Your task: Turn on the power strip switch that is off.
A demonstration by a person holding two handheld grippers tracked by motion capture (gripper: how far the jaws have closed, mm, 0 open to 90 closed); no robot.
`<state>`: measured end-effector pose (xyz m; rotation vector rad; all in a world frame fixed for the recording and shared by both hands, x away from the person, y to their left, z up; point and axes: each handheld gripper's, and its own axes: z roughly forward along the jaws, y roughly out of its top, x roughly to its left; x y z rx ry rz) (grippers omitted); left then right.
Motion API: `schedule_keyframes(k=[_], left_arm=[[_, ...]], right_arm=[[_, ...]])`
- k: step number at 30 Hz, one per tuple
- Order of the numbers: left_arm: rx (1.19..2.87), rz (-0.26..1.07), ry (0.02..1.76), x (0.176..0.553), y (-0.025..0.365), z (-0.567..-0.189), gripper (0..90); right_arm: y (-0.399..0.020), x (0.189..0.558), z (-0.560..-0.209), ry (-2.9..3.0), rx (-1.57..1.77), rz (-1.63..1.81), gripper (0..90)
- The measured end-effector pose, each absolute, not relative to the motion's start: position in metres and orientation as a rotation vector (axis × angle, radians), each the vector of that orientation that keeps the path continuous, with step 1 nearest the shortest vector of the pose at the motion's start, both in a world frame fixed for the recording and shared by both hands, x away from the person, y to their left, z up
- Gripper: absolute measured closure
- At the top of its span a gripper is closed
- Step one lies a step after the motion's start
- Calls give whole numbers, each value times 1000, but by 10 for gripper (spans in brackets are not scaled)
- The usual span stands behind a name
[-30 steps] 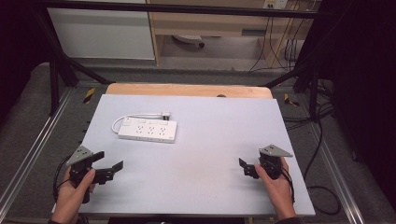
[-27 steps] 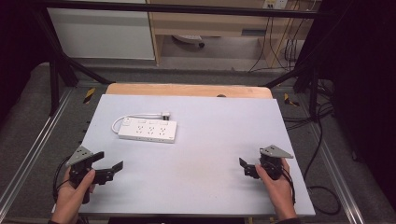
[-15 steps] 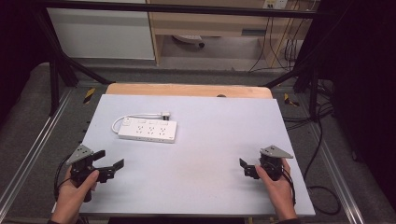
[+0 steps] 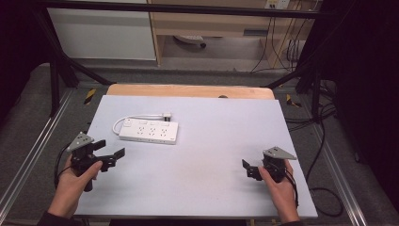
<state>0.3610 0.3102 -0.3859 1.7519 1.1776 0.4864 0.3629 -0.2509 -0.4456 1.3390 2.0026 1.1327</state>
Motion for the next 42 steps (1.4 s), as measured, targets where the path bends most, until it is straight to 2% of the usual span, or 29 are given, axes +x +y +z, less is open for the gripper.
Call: schedule_keyframes(k=[14, 33, 42], left_arm=[[1700, 477, 1203, 395, 308, -366, 106], [1734, 460, 1161, 414, 285, -355, 114], [1749, 469, 1171, 426, 275, -356, 72]], right_arm=[[-249, 360, -442, 2003, 1336, 1155, 35], [-248, 360, -444, 2012, 1345, 1147, 34], [-248, 360, -444, 2014, 1339, 1147, 31]])
